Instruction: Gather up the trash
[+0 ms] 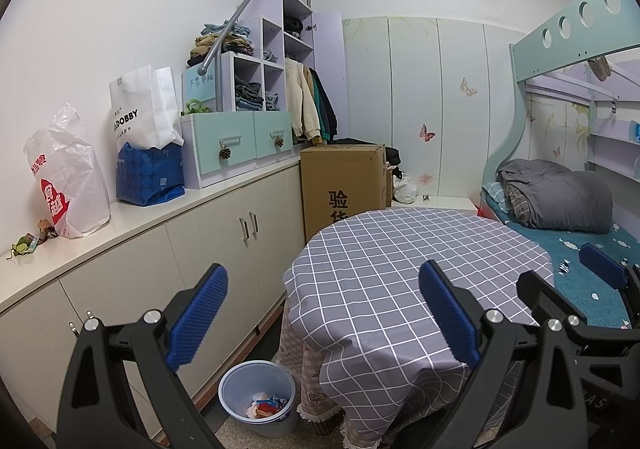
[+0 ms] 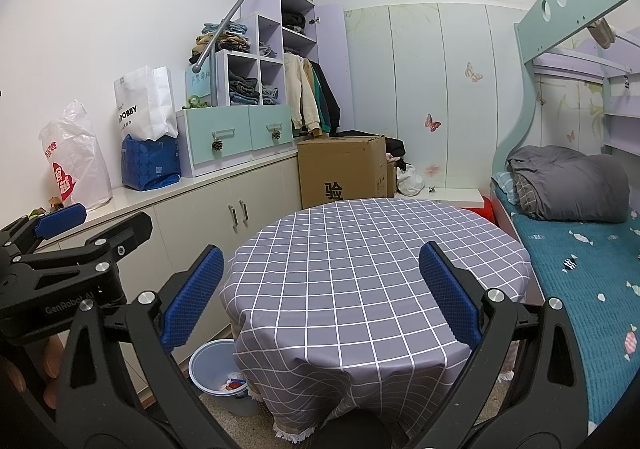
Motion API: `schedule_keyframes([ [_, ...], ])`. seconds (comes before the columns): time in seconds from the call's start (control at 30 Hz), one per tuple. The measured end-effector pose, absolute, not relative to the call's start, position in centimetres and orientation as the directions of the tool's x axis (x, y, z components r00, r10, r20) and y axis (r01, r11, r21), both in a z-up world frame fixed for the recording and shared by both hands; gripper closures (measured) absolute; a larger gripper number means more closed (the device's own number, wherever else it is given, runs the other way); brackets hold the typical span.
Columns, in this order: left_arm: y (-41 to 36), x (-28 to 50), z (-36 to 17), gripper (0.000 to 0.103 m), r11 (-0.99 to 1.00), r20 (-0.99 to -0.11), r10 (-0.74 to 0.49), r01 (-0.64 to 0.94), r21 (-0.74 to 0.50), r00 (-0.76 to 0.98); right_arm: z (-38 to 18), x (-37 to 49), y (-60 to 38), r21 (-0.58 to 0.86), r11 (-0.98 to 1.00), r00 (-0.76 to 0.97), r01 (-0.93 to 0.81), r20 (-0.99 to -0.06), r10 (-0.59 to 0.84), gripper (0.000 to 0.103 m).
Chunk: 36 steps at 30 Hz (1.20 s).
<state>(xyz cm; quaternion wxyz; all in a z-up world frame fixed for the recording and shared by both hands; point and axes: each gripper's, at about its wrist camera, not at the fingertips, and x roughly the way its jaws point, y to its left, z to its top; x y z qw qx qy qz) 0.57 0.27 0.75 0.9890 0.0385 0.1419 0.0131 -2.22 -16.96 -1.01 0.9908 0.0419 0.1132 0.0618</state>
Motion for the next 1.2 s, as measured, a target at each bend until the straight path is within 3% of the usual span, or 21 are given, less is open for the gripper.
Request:
schedule_keyframes([
  [1.2,0.47,0.73,0.04,0.009,0.997,-0.286,0.032,-0.009,0.081,0.958,-1.94,-2.53,-16.62,0.117,0.986,0.962,-0.115,-0.234,0.141,0.007],
])
